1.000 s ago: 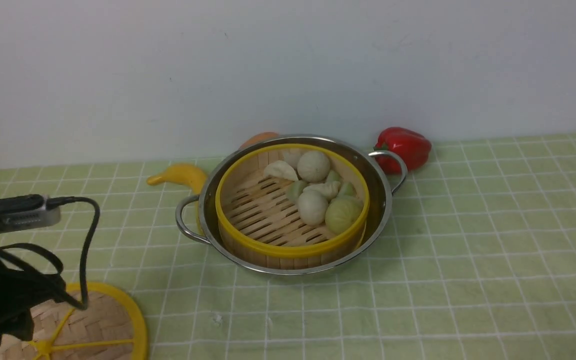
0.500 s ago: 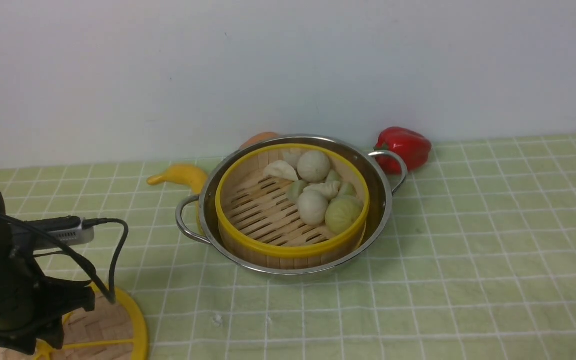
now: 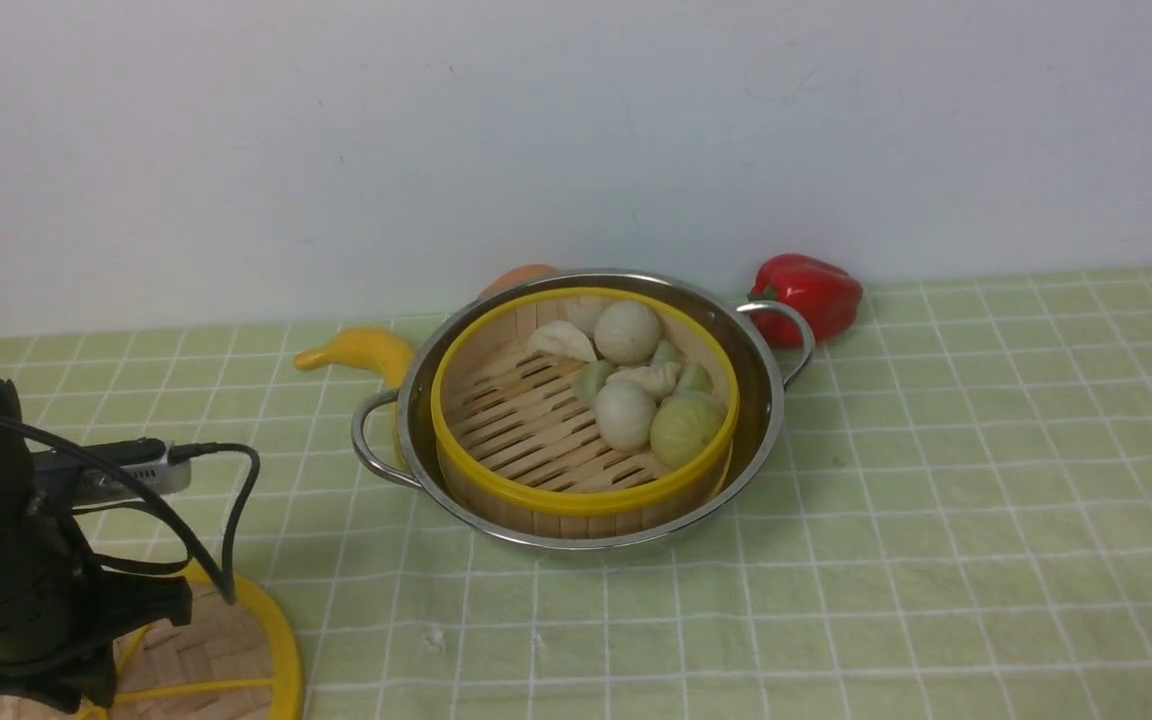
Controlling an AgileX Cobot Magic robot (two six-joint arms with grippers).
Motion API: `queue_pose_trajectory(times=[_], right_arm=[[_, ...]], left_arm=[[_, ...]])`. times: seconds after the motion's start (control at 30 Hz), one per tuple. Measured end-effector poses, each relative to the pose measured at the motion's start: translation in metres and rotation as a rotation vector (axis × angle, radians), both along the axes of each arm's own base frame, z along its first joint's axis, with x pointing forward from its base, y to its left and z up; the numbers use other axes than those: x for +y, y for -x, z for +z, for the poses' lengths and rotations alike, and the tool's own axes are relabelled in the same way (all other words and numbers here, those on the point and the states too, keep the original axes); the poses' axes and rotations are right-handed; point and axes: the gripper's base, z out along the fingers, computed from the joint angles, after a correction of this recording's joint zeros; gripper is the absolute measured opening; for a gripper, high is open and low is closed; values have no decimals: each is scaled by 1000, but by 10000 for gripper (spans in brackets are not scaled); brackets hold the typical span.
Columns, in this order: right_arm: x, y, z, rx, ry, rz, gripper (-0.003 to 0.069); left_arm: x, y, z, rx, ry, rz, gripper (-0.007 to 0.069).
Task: Place the steamer in the pot on the green tablecloth, and put the lid on the steamer.
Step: 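Grasp the bamboo steamer lid lying on the table by its centre knob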
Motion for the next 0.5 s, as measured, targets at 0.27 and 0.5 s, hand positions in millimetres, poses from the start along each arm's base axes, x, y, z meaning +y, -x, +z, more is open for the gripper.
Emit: queue_pose_trajectory(times=[0.27, 0.5], right_arm=[[0, 0, 0, 0, 0, 0, 239], [0, 0, 0, 0, 0, 0, 239]], left_arm=[[0, -4, 15, -53, -7, -34, 92], [1, -6, 61, -155, -29, -83, -13]])
